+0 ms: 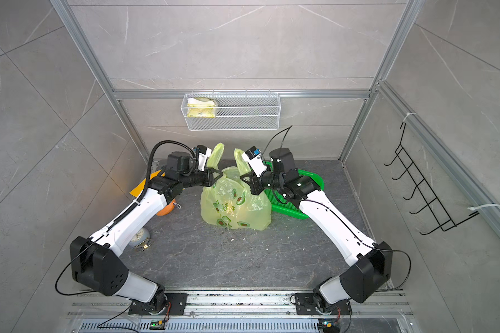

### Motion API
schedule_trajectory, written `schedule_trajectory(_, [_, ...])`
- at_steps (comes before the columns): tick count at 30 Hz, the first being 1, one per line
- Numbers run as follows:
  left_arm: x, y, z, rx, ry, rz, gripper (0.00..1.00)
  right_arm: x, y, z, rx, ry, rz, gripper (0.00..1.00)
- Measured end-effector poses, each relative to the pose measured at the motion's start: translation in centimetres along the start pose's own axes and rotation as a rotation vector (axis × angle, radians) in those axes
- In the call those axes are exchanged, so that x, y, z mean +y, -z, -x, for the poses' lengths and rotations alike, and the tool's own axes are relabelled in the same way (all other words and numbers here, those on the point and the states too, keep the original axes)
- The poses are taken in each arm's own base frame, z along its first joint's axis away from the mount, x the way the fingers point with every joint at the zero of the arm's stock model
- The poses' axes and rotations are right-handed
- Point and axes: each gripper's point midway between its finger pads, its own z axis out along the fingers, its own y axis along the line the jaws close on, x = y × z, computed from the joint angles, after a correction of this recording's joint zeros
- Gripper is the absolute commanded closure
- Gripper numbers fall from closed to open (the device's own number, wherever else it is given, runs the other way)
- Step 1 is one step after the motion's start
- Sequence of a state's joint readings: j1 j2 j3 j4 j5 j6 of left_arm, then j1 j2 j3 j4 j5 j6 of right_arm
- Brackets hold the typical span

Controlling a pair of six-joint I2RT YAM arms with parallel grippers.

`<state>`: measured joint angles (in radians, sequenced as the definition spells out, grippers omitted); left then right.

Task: Place the pears into plastic bags & tie knots
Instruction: Tie the plastic bag at the center of the board.

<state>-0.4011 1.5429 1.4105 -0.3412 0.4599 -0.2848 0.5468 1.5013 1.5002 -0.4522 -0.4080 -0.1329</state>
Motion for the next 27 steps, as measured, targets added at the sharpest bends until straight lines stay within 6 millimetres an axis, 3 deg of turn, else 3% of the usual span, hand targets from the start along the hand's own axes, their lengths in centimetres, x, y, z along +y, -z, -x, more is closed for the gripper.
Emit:
schedule_trajectory(7, [-2.0, -2.5, -5.5, 0.247, 0.040, -0.167, 1.00, -0.2, -4.0, -5.5, 0.279, 0.186, -0.033, 1.00])
schedule_trajectory(13, [-3.4, -2.4, -6.7, 0.299, 0.029, -0.256, 0.99, -0.8, -4.6, -7.8, 0.376, 0.244, -0.045, 1.00])
schedule_trajectory(15, [-3.6, -2.4, -6.9, 0.301, 0.023, -0.276, 0.82, -0.8, -4.7, -8.0, 0.386, 0.250, -0.039, 1.00])
schedule_trajectory(18, [-3.6, -2.5, -7.9, 0.313, 0.026, -0.298, 0.66, -0.8, -4.8, -8.1, 0.392, 0.250, -0.034, 1.00])
schedule_trajectory(22, [-3.6, -2.0, -9.4, 0.314, 0.023, -0.328, 0.49, -0.6, -4.9, -8.1, 0.395, 0.246, -0.022, 1.00])
schedule_trajectory(27, [-4.5, 0.2, -8.8, 0.237, -0.005, -0.383, 0.37, -0.4, -4.9, -8.1, 0.396, 0.245, -0.008, 1.00])
